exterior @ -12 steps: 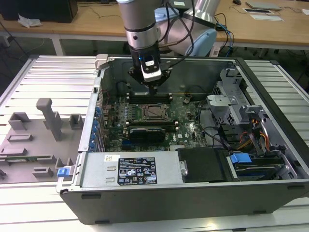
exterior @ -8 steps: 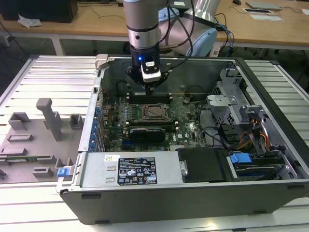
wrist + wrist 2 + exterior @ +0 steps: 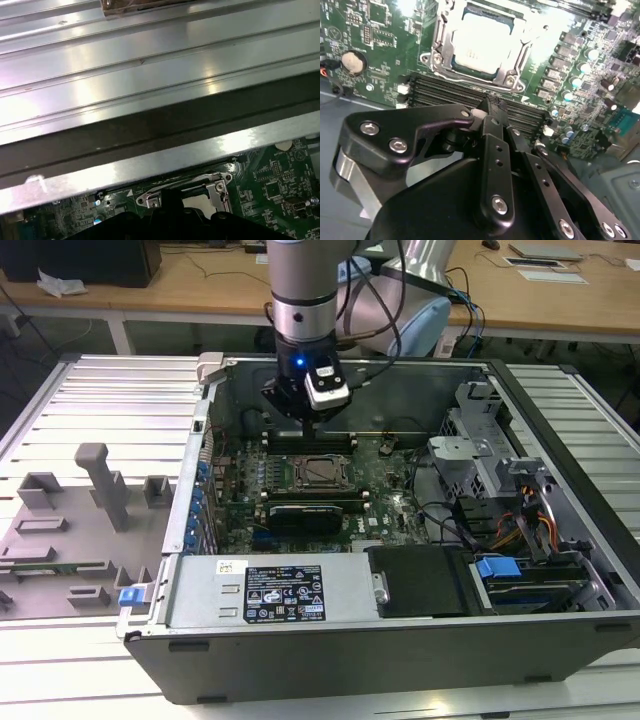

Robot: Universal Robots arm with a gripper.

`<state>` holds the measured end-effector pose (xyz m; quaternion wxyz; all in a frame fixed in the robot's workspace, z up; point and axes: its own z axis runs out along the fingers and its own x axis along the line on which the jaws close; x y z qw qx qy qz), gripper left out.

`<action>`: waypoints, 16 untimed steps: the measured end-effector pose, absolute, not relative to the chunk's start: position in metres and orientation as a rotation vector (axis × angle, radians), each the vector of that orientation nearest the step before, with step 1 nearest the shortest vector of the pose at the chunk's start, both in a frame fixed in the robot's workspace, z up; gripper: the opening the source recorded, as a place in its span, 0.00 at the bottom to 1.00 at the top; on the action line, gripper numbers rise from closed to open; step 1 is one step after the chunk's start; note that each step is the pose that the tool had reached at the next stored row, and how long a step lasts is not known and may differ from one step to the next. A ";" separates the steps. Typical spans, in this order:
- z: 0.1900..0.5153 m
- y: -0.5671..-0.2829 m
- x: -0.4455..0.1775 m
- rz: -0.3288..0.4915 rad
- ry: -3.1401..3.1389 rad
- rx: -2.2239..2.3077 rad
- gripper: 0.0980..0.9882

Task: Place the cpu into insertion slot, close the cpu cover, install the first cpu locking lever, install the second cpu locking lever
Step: 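Install the first cpu locking lever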

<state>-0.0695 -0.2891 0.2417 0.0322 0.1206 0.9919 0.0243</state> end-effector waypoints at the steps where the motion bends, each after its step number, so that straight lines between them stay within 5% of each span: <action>1: 0.242 -0.290 -0.065 0.074 3.060 0.369 0.01; 16: 0.241 -0.311 -0.042 0.070 3.101 0.296 0.01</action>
